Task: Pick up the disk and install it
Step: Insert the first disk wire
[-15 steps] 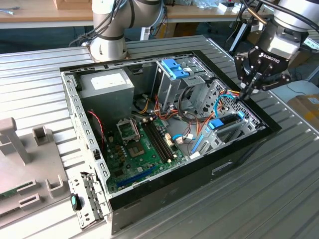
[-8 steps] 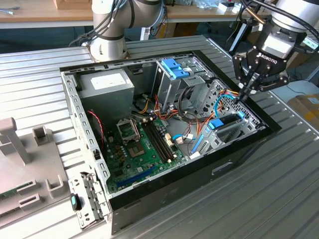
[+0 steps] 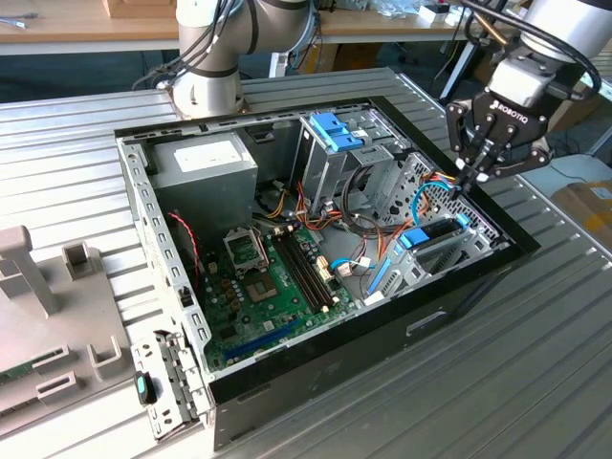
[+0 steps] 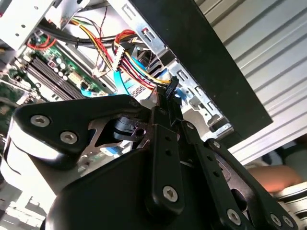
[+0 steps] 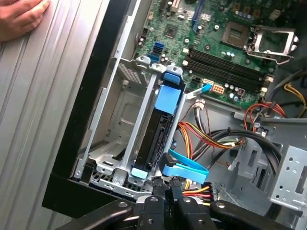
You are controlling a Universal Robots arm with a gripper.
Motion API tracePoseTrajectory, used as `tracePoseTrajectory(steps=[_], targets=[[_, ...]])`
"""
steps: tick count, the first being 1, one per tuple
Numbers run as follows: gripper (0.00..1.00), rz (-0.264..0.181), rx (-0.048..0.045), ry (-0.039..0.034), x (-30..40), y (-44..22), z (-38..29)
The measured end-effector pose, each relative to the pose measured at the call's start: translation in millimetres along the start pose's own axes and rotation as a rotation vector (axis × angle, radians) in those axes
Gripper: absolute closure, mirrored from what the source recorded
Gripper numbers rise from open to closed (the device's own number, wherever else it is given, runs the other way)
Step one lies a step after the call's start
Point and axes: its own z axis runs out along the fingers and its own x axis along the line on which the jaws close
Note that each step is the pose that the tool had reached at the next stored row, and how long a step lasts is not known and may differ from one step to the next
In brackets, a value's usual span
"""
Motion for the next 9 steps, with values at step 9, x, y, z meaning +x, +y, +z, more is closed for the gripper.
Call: tracePoseTrajectory(steps=[9], targets=[[0.83, 0.076, -0.0027, -0.0017, 0.0, 0.0, 0.2]])
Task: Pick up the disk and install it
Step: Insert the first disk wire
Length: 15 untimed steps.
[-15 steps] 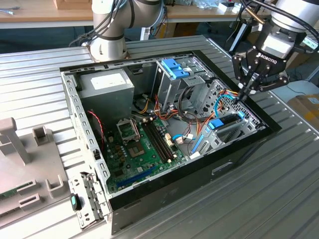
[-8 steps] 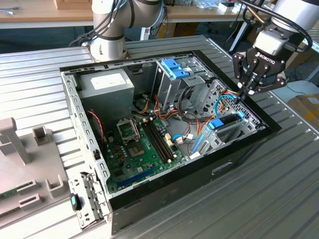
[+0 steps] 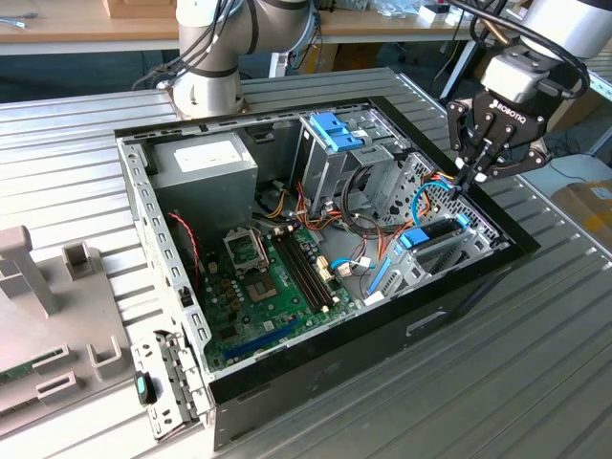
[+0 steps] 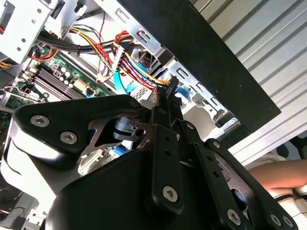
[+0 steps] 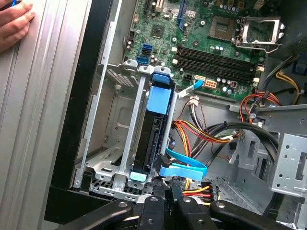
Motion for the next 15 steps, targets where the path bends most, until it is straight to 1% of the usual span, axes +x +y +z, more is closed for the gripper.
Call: tracePoseTrajectory(steps=[15], targets=[[0.83, 0.011, -0.0005, -0.0002, 0.0, 0.0, 0.2]])
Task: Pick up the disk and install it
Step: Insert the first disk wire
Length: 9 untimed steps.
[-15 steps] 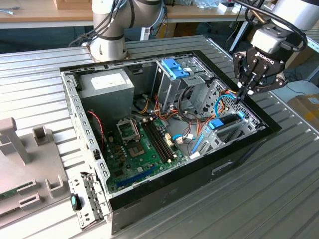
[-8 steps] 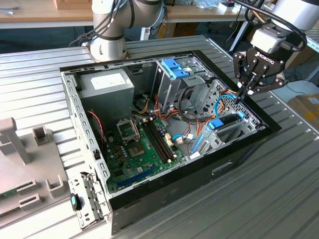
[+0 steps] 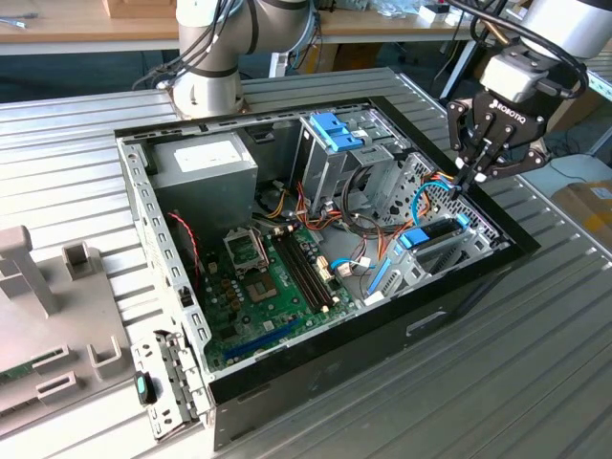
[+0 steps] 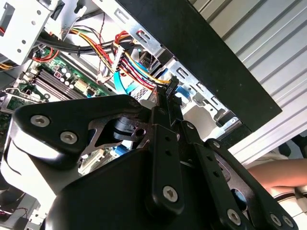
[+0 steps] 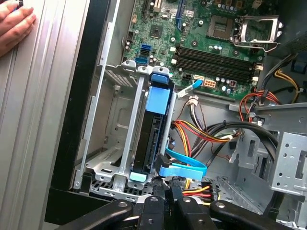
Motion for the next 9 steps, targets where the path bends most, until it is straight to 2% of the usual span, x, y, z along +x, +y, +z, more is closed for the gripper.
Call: tracePoseTrajectory(steps=[1, 6, 9], targets=[[0.83, 0.000, 0.0000, -0.0001, -0.2, 0.6, 0.5], [0.83, 0.004, 0.0000, -0.0004, -3.4, 15.7, 4.7], [0.83, 0.046, -0.0017, -0.0009, -3.6, 15.9, 6.4]])
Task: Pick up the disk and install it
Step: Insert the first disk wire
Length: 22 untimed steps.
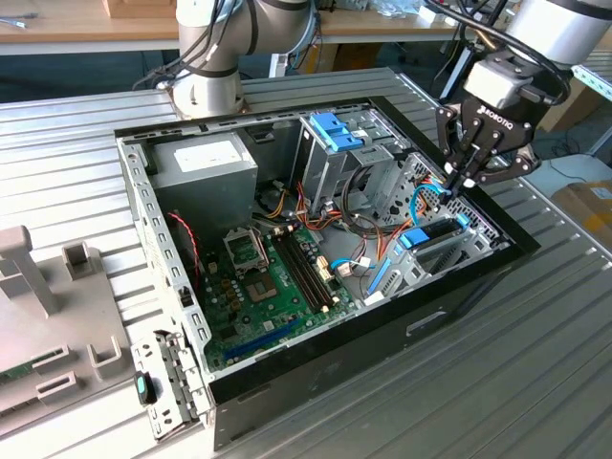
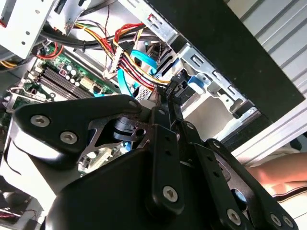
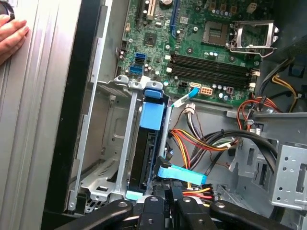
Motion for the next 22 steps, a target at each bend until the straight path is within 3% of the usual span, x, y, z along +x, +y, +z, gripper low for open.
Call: tracePoseTrajectory(steps=[3, 4, 5, 7, 22], targets=[[0.83, 0.044, -0.0018, 0.0004, -0.4, 2.0, 3.8], [0.83, 0.044, -0.0002, -0.0022, 8.2, 10.1, 4.4], [0.83, 0.047, 0.0059, -0.0436, 16.3, 13.6, 4.7], [0.83, 0.123, 0.0047, -0.0449, 19.1, 14.0, 8.2], [0.83, 0.128, 0.0047, -0.0450, 19.1, 14.0, 8.7]])
